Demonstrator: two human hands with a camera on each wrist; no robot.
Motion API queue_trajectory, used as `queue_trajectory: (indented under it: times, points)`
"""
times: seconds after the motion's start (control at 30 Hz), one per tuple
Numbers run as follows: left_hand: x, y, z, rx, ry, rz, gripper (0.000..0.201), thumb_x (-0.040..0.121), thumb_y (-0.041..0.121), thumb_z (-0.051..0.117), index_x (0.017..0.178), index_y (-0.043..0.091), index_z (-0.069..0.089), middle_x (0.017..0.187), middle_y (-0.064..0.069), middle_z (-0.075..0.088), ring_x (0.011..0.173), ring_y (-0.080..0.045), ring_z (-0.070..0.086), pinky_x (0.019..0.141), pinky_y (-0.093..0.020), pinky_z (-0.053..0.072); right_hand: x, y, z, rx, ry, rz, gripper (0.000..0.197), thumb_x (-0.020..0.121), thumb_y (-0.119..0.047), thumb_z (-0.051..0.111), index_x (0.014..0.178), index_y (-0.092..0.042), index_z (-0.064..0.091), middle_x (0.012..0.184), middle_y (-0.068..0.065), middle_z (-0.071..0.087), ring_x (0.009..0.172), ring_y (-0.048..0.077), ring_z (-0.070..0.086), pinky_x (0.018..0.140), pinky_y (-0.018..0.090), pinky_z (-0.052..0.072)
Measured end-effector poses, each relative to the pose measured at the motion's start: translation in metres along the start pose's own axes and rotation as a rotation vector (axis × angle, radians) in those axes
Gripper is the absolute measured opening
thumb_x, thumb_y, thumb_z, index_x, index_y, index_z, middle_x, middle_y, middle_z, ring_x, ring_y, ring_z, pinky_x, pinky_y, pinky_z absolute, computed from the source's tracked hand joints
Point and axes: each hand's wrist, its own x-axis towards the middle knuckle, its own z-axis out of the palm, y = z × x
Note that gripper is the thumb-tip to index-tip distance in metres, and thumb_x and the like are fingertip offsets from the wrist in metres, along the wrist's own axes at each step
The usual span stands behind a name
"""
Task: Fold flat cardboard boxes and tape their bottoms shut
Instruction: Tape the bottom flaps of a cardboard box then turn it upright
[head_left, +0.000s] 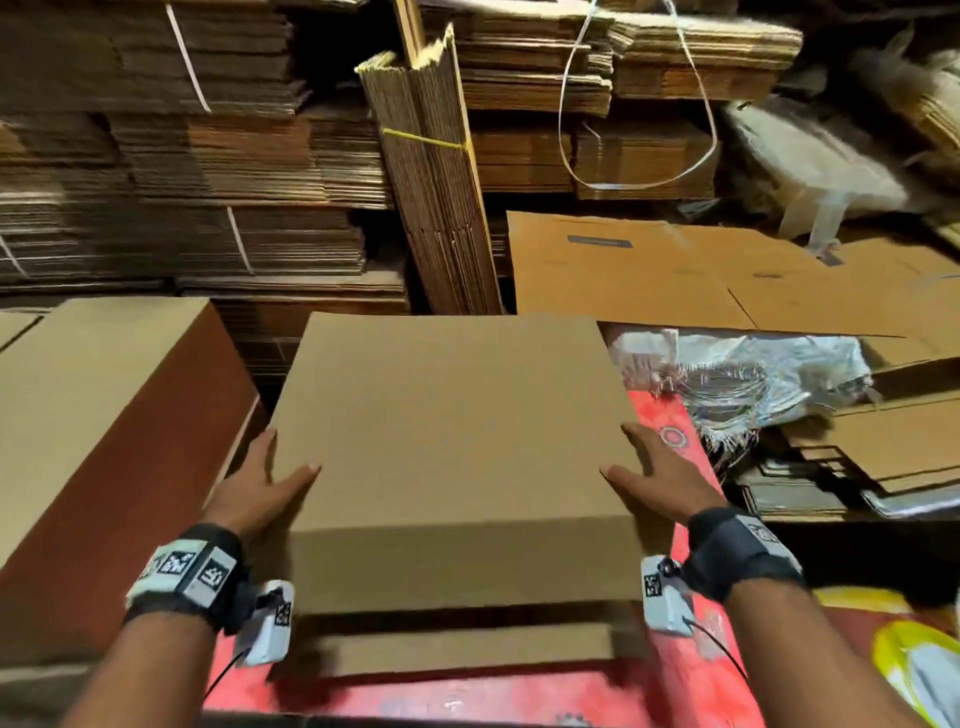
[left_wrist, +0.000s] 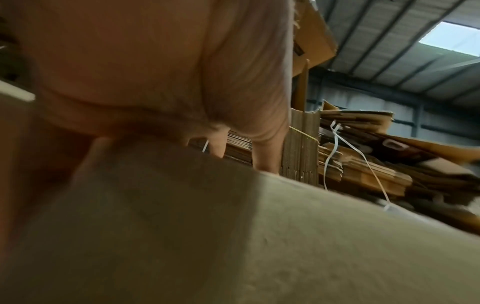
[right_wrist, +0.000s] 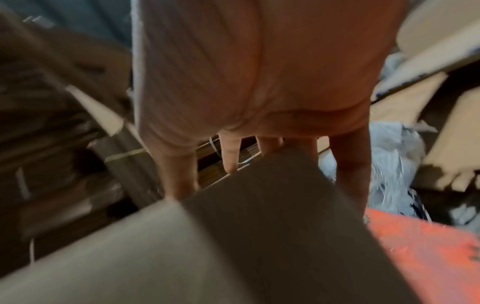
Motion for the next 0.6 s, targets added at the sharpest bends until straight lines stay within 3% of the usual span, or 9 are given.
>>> queue_trajectory:
  times: [0.03,0.1,0.13,0.2,0.27,0.33,0.4,0.47,0.6]
  points:
    - [0.001,-0.006,-0.002,0.042,-0.033,-0.025,0.117,0.063,0.072,0.069,0.161,0.031,0.02,0.16,-0.001,0.039,0.143,-0.032,0.042,0.114,-0.04,0.033,-0.001,0.005,0.002,0.002,-0.034,0.005,0.101,0.074,-0.066,0.069,0.158,-0.026,0.03,0.161,-0.001,0.04,0.143,0.019,0.042,0.112,0.027,0.032]
    - [0.001,-0.015,-0.01,0.045,-0.119,-0.023,0.134,0.05,0.078,0.078,0.161,0.032,0.019,0.163,0.002,0.034,0.145,-0.023,0.037,0.116,-0.036,0.032,-0.007,0.007,0.002,0.022,-0.079,-0.003,0.114,0.064,-0.072,0.071,0.159,-0.027,0.028,0.16,-0.002,0.039,0.141,0.016,0.043,0.114,0.03,0.033]
    - [-0.002,-0.018,-0.013,0.024,-0.182,0.001,0.136,0.052,0.073,0.087,0.162,0.031,0.019,0.163,0.004,0.031,0.144,-0.016,0.034,0.115,-0.033,0.031,-0.009,0.009,0.002,0.018,-0.095,-0.013,0.114,0.068,-0.065,0.079,0.16,-0.023,0.027,0.16,-0.001,0.04,0.136,0.013,0.045,0.111,0.027,0.033]
    - [-0.008,-0.023,-0.017,-0.013,-0.27,0.063,0.119,0.067,0.046,0.09,0.161,0.028,0.02,0.164,0.006,0.027,0.14,-0.007,0.031,0.112,-0.029,0.035,-0.012,0.013,0.006,-0.02,-0.12,-0.024,0.112,0.073,-0.055,0.086,0.161,-0.018,0.026,0.158,0.003,0.042,0.128,0.01,0.046,0.106,0.021,0.032]
    - [-0.01,-0.026,-0.012,-0.031,-0.252,0.091,0.108,0.072,0.032,0.088,0.16,0.029,0.025,0.162,0.009,0.029,0.139,-0.006,0.033,0.104,-0.025,0.044,-0.015,0.016,0.015,-0.054,-0.063,-0.003,0.123,0.062,-0.078,0.079,0.161,-0.028,0.026,0.156,0.006,0.042,0.135,0.016,0.046,0.111,0.028,0.035]
    - [-0.004,-0.023,-0.003,-0.014,-0.121,0.112,0.095,0.078,0.027,0.087,0.157,0.023,0.034,0.156,0.006,0.038,0.138,-0.012,0.038,0.094,-0.018,0.044,-0.012,0.021,0.025,-0.052,0.024,0.049,0.127,0.054,-0.093,0.068,0.159,-0.038,0.023,0.155,0.01,0.043,0.138,0.026,0.047,0.115,0.041,0.04]
    - [0.003,-0.013,0.008,0.081,0.036,0.164,0.086,0.082,0.042,0.084,0.153,0.015,0.043,0.151,-0.01,0.048,0.136,-0.027,0.046,0.105,-0.032,0.042,-0.005,0.021,0.03,-0.009,0.064,0.1,0.126,0.054,-0.094,0.065,0.159,-0.039,0.021,0.155,0.012,0.042,0.137,0.031,0.05,0.115,0.046,0.042]
    - [0.009,-0.009,0.017,0.097,0.072,0.157,0.082,0.085,0.053,0.075,0.152,0.019,0.043,0.146,-0.02,0.048,0.132,-0.035,0.047,0.111,-0.043,0.039,-0.001,0.011,0.031,0.02,0.123,0.123,0.126,0.055,-0.094,0.064,0.159,-0.034,0.025,0.155,0.014,0.04,0.139,0.032,0.048,0.116,0.046,0.04]
    - [0.009,-0.017,0.027,0.028,0.071,0.143,0.082,0.088,0.061,0.066,0.156,0.026,0.036,0.147,-0.026,0.041,0.134,-0.039,0.043,0.114,-0.046,0.036,-0.011,-0.003,0.035,-0.074,0.204,0.16,0.098,0.077,-0.078,0.065,0.158,-0.031,0.031,0.159,0.019,0.027,0.148,0.037,0.029,0.12,0.05,0.03]
